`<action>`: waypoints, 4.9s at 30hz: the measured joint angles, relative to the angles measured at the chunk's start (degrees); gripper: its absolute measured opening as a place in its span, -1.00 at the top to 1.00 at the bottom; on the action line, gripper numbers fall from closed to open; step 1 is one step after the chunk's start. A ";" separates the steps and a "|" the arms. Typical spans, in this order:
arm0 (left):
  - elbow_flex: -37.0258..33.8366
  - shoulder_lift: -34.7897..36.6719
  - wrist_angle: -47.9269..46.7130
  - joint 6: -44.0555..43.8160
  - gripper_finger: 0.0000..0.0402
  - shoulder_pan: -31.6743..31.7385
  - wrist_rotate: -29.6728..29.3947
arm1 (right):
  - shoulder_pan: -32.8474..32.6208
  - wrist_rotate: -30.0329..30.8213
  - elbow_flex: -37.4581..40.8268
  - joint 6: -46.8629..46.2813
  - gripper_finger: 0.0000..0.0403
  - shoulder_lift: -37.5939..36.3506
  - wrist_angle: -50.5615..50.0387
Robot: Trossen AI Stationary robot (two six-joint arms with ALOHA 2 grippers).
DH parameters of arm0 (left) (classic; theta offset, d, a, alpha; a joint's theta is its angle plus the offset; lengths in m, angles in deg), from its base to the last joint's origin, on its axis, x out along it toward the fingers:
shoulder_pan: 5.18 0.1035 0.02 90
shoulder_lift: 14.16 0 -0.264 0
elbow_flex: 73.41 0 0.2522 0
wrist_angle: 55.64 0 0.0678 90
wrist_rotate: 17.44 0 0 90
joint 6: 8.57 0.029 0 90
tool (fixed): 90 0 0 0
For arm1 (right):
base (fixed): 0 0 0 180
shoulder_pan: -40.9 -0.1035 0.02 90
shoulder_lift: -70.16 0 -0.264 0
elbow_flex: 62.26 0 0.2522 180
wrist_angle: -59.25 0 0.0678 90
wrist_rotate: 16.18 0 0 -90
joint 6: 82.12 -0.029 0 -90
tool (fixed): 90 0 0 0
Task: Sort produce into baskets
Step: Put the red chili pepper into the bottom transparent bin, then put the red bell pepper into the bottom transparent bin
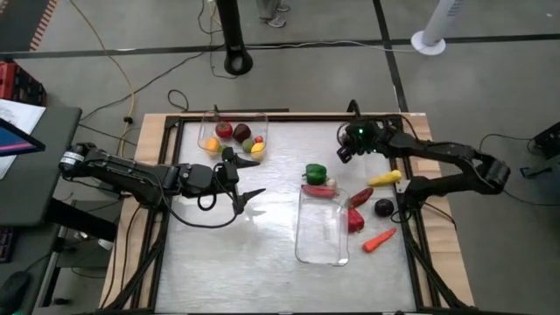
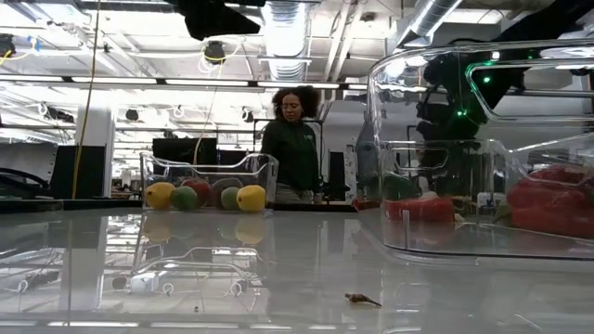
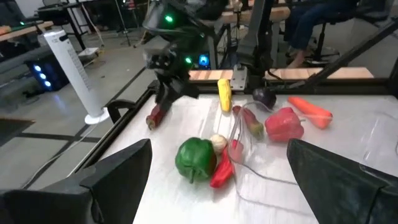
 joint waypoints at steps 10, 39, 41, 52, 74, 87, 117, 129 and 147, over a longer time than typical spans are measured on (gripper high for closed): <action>-0.02 0.00 -4.47 -0.55 -0.80 0.00 0.47 | 7.82 1.62 -15.28 5.33 -0.51 17.60 -16.13; -0.07 0.00 -7.69 4.78 -0.80 0.02 -0.02 | 6.95 7.70 -25.59 13.58 0.21 33.12 -29.75; -0.07 0.00 -7.34 4.81 -0.80 0.02 0.00 | 6.00 7.31 -26.71 13.01 0.27 32.44 -32.83; -0.07 0.00 -7.36 2.07 -0.80 0.02 -0.02 | -9.00 -0.36 -31.21 2.51 0.13 15.03 -40.52; -0.07 -0.02 -6.95 -7.89 -0.80 -0.88 0.37 | -57.05 11.35 -31.28 -22.83 -0.39 11.20 -35.95; -1.14 -0.04 -6.52 -5.38 -0.80 -6.38 -2.18 | -51.44 11.38 -34.20 -31.70 -0.45 6.72 -67.12; -2.60 -0.04 -8.76 -8.37 -0.80 -7.89 0.94 | -69.32 3.98 -17.54 -48.13 -0.94 4.78 -48.94; -2.60 -0.04 -10.74 -9.07 -0.80 -7.87 0.81 | -70.07 5.75 -12.84 -47.74 -0.91 11.07 -40.39; -2.60 -0.04 -10.79 -9.17 -0.80 -7.87 0.83 | -69.96 5.02 -8.08 -46.09 -0.42 10.80 -35.61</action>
